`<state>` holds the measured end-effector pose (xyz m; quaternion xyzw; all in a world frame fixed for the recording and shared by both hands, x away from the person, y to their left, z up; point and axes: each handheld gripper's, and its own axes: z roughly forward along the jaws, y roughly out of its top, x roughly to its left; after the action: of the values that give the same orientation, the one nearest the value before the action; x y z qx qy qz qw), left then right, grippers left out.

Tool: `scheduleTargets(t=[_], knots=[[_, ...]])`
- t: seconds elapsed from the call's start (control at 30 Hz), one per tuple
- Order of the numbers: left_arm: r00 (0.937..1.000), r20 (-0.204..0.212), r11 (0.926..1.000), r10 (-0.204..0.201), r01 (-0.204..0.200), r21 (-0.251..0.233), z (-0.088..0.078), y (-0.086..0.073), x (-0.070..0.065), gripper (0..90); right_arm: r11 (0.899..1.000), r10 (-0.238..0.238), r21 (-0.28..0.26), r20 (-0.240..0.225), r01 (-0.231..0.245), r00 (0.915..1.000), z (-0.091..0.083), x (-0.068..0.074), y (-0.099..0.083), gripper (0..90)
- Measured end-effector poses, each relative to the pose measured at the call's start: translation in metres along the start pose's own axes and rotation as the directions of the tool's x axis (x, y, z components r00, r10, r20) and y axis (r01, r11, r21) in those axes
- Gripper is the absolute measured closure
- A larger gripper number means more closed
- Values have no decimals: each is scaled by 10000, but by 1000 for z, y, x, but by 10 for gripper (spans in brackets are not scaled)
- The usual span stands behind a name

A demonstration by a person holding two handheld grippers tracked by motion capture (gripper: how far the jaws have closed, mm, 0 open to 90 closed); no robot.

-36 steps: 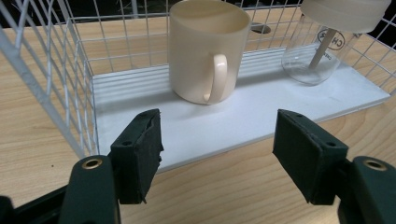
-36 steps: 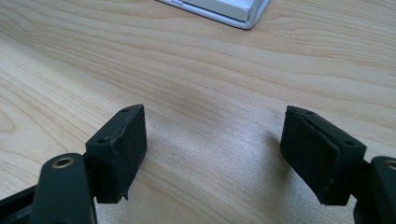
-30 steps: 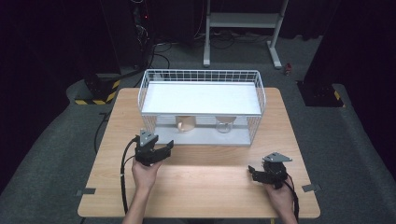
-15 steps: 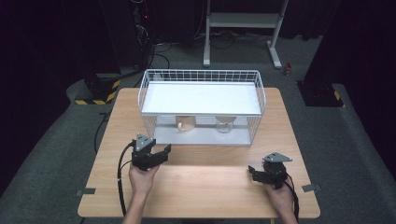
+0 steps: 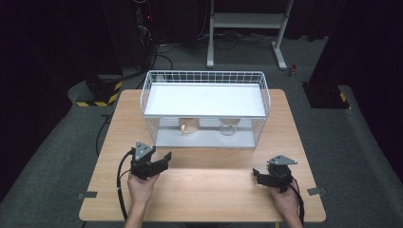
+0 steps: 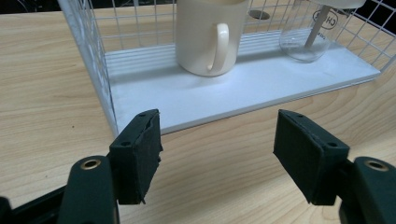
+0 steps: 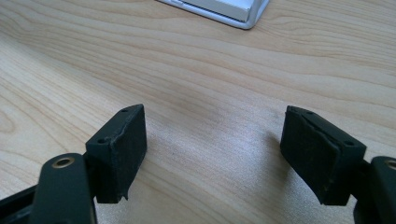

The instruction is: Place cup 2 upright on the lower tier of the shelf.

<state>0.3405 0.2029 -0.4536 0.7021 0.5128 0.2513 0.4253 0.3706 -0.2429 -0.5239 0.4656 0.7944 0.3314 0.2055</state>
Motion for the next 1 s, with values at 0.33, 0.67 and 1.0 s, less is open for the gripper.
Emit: scheduleTargets(t=[0.33, 0.67, 1.0], knots=[[9999, -115, 9999, 91, -90, 61, -5, -8, -1, 323, 10000, 24, 3, -2, -24, 10000, 0, 0, 0, 229], [9991, -276, 9991, 312, -304, 284, -6, -17, -3, 323, 10000, 10, 4, -1, -10, 10000, 0, 0, 0, 229], [9987, -377, 9982, 328, -309, 520, -5, -28, -4, 323, 10000, -6, 1, 3, 6, 10000, 0, 0, 0, 229]])
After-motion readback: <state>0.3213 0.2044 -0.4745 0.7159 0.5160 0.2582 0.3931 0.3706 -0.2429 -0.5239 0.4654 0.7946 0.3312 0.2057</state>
